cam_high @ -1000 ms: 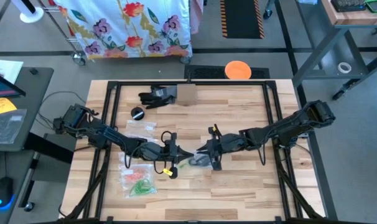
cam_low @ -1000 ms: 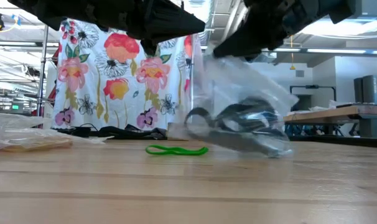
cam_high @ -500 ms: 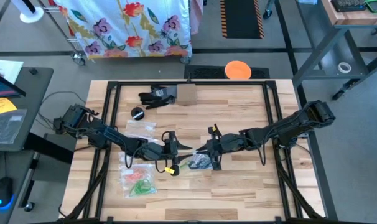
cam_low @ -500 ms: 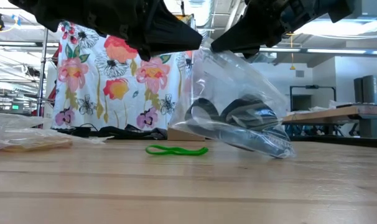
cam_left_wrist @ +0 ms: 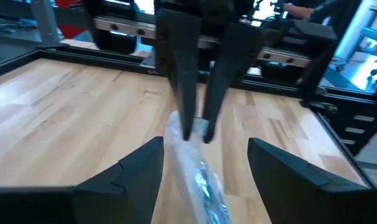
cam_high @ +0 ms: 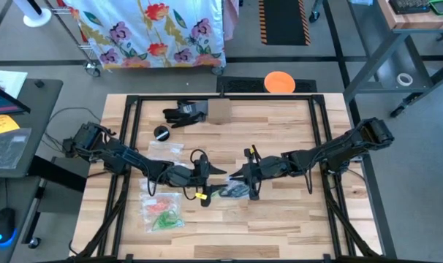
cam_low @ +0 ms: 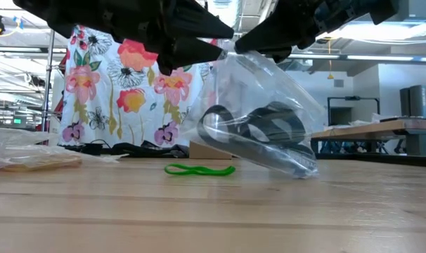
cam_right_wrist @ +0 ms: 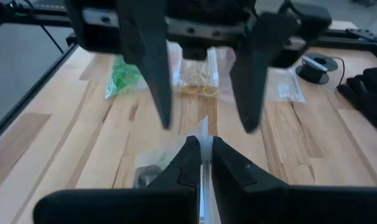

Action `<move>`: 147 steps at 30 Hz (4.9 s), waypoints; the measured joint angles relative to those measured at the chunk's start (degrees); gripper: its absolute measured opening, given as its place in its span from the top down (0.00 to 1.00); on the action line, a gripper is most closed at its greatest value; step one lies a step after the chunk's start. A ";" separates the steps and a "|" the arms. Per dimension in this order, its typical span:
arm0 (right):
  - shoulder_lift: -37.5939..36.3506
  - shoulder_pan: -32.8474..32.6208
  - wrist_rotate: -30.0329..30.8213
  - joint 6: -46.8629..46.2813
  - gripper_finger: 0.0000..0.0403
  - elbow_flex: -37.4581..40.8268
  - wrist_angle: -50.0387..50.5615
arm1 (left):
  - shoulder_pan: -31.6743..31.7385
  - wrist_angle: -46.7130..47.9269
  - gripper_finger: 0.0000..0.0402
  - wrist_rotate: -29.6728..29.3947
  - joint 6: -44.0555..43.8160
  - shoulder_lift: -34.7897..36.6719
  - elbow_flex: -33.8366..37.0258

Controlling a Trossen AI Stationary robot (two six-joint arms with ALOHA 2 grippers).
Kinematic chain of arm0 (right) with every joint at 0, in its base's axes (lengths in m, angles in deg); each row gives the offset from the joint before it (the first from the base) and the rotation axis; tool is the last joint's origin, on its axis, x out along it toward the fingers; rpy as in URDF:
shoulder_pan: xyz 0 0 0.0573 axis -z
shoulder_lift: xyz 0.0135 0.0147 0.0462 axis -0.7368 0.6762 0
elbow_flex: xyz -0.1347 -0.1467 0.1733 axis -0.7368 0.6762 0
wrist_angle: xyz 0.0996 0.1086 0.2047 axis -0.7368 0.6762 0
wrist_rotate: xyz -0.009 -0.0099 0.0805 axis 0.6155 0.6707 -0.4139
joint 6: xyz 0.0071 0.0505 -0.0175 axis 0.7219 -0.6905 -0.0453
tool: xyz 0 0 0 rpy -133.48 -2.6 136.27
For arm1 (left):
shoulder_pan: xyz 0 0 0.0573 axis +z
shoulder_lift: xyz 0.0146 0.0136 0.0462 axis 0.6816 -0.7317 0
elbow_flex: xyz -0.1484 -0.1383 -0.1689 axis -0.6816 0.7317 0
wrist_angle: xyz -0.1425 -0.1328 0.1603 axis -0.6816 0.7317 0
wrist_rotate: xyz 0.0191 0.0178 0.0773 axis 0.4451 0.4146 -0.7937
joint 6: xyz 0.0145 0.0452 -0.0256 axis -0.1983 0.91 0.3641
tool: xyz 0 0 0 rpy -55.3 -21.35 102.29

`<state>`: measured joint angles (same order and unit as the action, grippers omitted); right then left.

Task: Sort rubber bands
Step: Close the transparent zip bag

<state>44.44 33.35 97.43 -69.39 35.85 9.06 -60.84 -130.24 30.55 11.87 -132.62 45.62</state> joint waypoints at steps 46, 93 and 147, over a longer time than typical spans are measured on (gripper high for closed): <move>-0.05 -0.39 0.04 -0.24 0.96 -0.09 0.79 | -0.32 5.05 1.00 -4.73 7.09 -5.92 -6.46; -3.67 -2.95 2.95 1.36 0.96 0.07 6.90 | -3.19 0.88 1.00 -3.96 9.28 -3.19 -6.49; -3.69 -3.13 3.06 0.37 0.96 0.00 6.79 | -0.21 34.29 0.79 -2.82 9.25 -2.75 -22.81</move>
<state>40.75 30.22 100.49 -69.02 35.85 15.85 -61.05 -95.95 27.73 21.12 -135.37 22.82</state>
